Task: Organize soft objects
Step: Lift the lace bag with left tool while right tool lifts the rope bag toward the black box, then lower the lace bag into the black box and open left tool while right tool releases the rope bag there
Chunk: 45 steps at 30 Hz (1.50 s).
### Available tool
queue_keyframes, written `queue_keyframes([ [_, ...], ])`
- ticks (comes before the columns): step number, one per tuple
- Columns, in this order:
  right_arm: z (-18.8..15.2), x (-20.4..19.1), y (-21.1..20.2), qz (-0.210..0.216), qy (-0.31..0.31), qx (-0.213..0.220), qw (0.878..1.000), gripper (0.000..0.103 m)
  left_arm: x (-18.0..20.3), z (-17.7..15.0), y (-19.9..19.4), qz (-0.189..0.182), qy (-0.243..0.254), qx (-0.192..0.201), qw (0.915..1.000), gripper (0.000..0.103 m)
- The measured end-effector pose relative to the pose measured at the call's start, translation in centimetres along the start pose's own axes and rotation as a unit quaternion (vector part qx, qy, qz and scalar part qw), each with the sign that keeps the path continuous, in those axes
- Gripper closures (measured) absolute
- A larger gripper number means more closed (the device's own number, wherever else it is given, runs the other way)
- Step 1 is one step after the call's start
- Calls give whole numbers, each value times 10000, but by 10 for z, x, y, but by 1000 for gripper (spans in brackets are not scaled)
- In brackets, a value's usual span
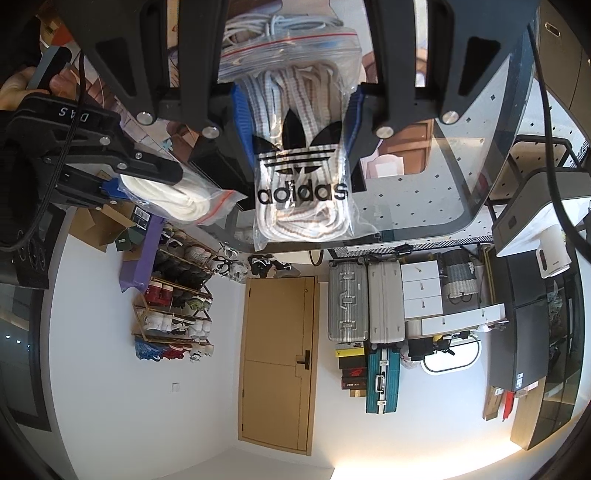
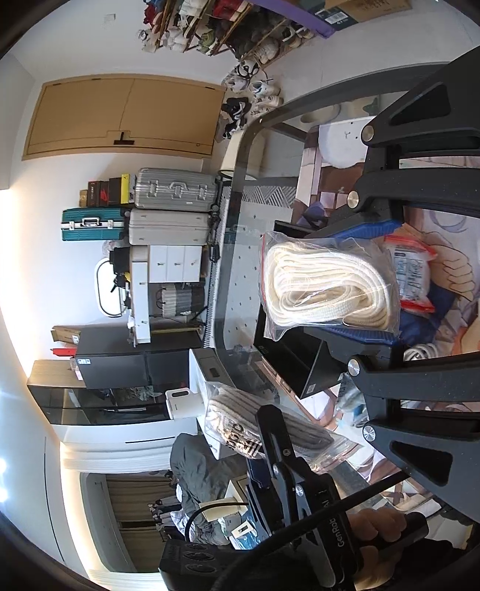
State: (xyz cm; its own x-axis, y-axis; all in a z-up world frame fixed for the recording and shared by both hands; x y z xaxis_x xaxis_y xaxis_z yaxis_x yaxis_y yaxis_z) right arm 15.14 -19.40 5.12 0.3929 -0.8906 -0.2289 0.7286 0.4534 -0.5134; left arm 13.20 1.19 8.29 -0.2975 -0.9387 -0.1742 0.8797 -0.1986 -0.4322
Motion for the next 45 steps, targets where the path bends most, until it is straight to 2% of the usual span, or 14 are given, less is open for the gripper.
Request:
queue_keyframes([
  [12,19,0,48,-120,-269,-427,9987,64,-15,6,51,-91,-5,-285,9996,62],
  [22,26,4,64,-117,-279,-417,9987,64,-31,14,78,121,-316,-99,9994,62],
  [25,27,4,67,-144,-320,-415,9985,64,-30,13,86,88,-343,-113,9993,62],
  [39,19,3,86,-300,-557,-564,9964,64,-5,-5,116,-5,137,-521,9985,62],
  [45,19,1,97,-317,-753,-715,9941,64,2,-10,127,-121,281,-861,9958,62],
])
Point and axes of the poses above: each gripper's, at about its wrist camera, not at the fingertips, and y roughly the way its jaws point, x to its right, z to its top, the point moved 3 cm from there along y, roughly the way its jaws point, and after that the axes turned 15 degrees about y, right-handed, at the moved point
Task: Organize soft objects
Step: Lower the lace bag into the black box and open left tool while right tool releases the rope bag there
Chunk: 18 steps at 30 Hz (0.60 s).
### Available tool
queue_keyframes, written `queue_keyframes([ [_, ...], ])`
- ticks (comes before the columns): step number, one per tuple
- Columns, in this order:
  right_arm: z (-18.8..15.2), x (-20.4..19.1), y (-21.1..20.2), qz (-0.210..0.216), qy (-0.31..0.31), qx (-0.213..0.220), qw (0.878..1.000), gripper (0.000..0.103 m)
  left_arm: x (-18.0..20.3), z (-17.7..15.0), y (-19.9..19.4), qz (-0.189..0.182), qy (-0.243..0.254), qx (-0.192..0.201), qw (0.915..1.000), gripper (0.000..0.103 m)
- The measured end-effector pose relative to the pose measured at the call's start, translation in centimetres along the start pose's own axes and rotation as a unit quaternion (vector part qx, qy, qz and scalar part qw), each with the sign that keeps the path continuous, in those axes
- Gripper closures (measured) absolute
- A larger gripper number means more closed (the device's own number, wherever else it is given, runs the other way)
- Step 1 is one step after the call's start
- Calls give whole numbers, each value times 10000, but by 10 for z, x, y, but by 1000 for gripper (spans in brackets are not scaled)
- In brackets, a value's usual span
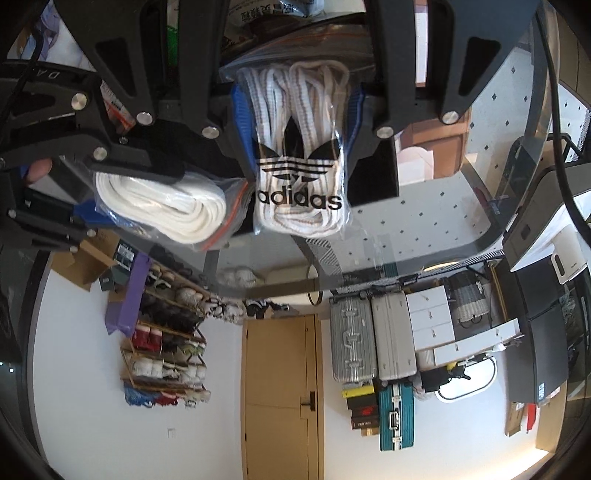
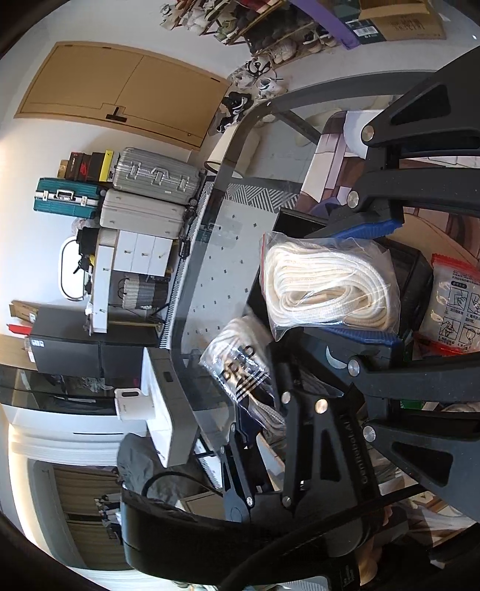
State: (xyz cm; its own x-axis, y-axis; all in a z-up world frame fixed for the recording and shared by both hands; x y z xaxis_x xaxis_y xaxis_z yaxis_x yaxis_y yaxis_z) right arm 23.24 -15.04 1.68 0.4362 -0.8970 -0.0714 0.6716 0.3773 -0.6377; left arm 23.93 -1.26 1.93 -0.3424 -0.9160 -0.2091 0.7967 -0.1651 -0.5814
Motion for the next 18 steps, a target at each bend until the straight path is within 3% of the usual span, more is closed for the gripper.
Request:
queue_keyframes([
  [7,1,-1,14,6,-219,-221,9995,64,4,-1,3,-60,41,-210,9998,61],
  [10,2,2,20,17,-239,-289,9993,64,2,-3,0,-126,33,-182,9997,53],
  [11,2,2,21,26,-255,-305,9992,64,2,-3,-2,-113,37,-144,9998,44],
  [12,2,3,22,43,-267,-319,9991,63,2,-3,-4,-45,45,-111,9999,41],
  [14,1,3,24,130,-289,-394,9987,60,2,-2,-7,-12,67,-78,9999,40],
  [18,3,9,17,167,-272,-231,9992,36,-2,-3,-12,-31,-14,-79,10000,34],
])
Point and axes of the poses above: each gripper's, at about its wrist camera, not at the fingertips, and y roughly the way its jaws point, x to its right, z to its top, the point moved 3 cm from there along y, roughly the way its jaws point, and after that the axes turned 15 degrees about y, right-handed, at the moved point
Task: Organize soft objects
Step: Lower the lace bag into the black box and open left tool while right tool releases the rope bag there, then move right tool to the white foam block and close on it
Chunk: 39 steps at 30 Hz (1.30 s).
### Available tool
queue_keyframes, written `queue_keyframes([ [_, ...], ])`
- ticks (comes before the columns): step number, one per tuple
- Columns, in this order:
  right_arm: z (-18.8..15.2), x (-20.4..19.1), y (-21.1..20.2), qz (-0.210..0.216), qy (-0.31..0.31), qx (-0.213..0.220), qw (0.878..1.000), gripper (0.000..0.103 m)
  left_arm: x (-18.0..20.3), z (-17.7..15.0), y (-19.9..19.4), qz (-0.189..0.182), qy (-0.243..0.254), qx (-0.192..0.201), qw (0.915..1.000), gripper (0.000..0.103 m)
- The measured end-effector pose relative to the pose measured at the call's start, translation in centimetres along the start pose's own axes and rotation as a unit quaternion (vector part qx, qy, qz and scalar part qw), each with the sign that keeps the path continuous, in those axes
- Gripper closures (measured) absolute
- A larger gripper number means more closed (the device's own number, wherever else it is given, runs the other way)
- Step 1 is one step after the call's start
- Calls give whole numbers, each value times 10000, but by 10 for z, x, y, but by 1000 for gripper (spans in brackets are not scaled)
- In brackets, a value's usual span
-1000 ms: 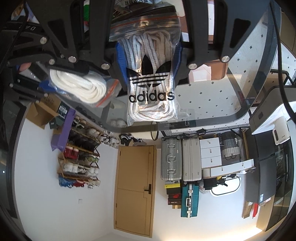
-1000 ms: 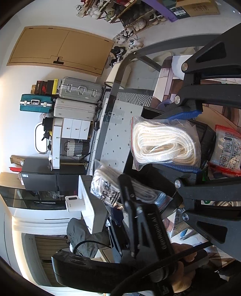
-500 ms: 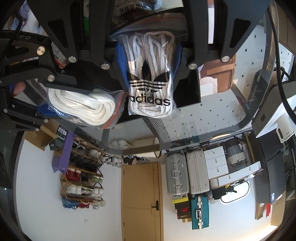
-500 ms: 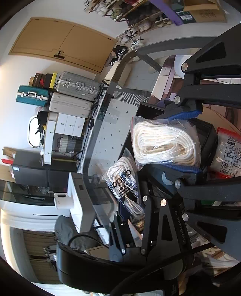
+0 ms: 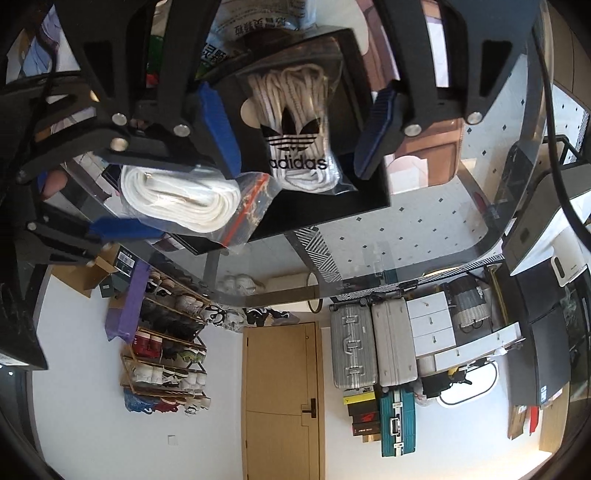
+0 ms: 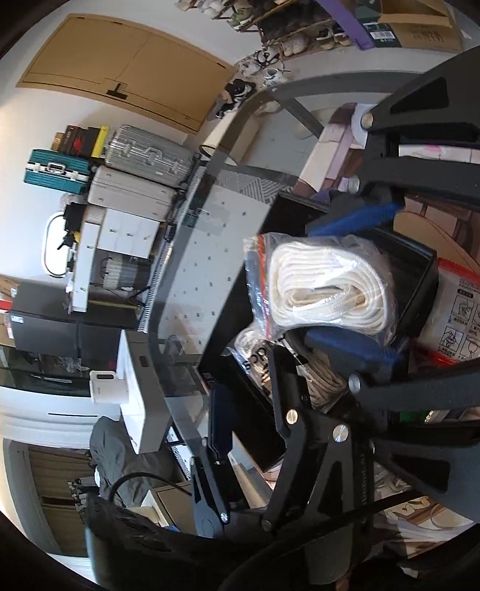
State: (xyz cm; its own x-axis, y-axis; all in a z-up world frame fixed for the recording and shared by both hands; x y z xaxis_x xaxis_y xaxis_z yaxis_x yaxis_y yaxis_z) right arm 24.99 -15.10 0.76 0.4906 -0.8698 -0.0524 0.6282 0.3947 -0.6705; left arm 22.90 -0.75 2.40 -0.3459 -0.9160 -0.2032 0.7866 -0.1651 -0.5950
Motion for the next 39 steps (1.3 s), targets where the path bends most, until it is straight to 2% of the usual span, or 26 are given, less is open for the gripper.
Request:
queue_keyframes([
  [1,1,1,-4,27,45,77,10000,29,0,0,-4,-27,-25,50,10000,31],
  [3,1,4,-12,12,126,195,9997,20,-4,-2,-12,100,-83,131,9998,14],
  [5,1,7,-20,-32,191,241,9995,18,-7,-1,-24,350,-160,241,9990,1],
  [6,1,9,-23,-68,223,259,9994,17,-9,-2,-28,375,-215,295,9986,0],
  [9,0,12,-31,-210,325,345,9987,15,-15,-6,-41,249,-420,366,9981,0],
  [12,0,16,-31,-375,470,336,9976,13,-18,-10,-50,344,-440,375,9977,0],
  [18,-5,21,0,-753,495,-80,9959,11,-20,-18,-61,467,-439,367,9973,0],
  [25,-6,24,-8,-687,765,78,9947,11,-20,-30,-69,512,-522,335,9968,0],
  [29,-11,24,-31,-573,911,236,9939,11,-18,-36,-75,528,-611,342,9961,0],
  [39,-46,14,-105,-59,1490,593,9870,2,-2,-53,-105,574,-614,354,9958,0],
])
Point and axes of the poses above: each gripper's, at about its wrist camera, not at the fingertips, and y roughly the way its jaws point, x to its right, z to its top, the point moved 3 cm from there along y, roughly the way its jaws point, and after that the axes turned 15 degrees about y, right-handed, at the moved point
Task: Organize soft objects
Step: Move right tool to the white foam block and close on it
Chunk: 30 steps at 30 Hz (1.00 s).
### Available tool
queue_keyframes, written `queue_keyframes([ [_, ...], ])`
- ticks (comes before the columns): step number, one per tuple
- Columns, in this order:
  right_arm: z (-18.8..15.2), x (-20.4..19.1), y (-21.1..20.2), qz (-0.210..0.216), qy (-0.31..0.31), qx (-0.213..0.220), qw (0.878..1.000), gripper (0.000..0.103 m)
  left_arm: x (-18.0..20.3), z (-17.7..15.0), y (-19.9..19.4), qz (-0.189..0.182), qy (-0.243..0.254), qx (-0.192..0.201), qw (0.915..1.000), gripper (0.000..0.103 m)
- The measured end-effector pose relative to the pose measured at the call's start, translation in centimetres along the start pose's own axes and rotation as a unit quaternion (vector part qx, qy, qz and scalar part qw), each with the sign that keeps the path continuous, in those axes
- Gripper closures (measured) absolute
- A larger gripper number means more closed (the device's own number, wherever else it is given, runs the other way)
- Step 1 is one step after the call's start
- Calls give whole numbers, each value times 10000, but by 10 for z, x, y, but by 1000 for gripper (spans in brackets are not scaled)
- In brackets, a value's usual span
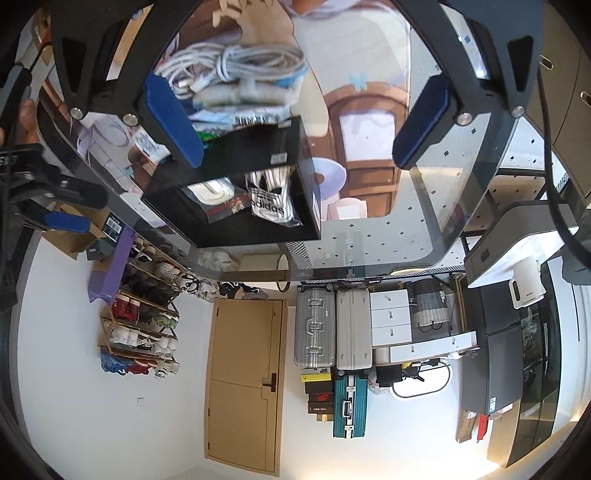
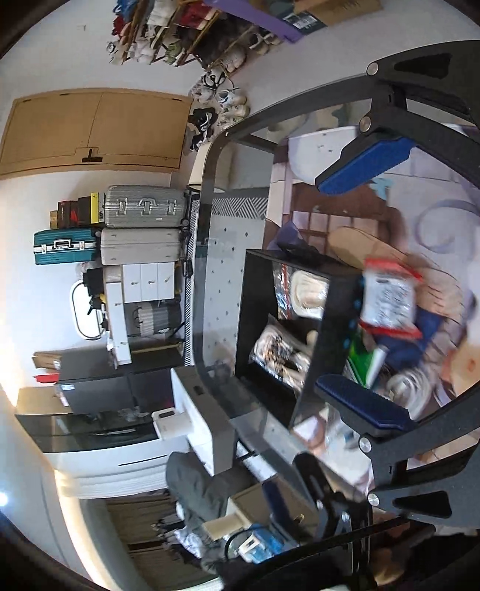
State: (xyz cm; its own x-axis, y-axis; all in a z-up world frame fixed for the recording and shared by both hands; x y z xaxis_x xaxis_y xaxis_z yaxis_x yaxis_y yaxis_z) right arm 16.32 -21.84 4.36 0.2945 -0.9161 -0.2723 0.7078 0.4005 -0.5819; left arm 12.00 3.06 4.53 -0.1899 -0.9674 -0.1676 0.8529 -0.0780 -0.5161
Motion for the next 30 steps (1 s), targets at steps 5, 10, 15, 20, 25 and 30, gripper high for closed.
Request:
queue_keyframes([
  [5,-16,-4,-23,113,-45,-60,9999,1,8,-10,-12,-19,-31,-44,10000,0],
  [10,-37,-8,-32,160,-239,-139,9995,1,11,-20,-16,-69,-111,-112,9999,0],
  [15,-56,-3,-35,143,-261,-254,9992,1,16,-31,-18,-56,-97,-191,9998,0],
  [20,-71,9,-29,179,-233,-432,9986,1,18,-40,-18,-11,-113,-216,9997,0],
  [25,-79,20,-19,110,-246,-589,9979,1,23,-44,-15,-1,-85,-211,9997,0],
  [30,-88,30,-9,13,-246,-800,9965,0,30,-49,-8,-116,-21,-288,9995,0],
])
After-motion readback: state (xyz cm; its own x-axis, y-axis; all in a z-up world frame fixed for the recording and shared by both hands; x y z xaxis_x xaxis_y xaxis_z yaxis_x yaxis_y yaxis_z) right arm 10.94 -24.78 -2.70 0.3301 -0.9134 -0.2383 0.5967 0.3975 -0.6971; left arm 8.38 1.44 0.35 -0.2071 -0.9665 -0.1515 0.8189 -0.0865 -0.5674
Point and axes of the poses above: each gripper's, at about its wrist camera, not at the fingertips, and y roughly the way its jaws point, x to its right, z to its top, the point moved 3 cm from there along y, roughly the way its jaws point, and after that the axes turned 15 degrees about y, right-handed, at the moved point
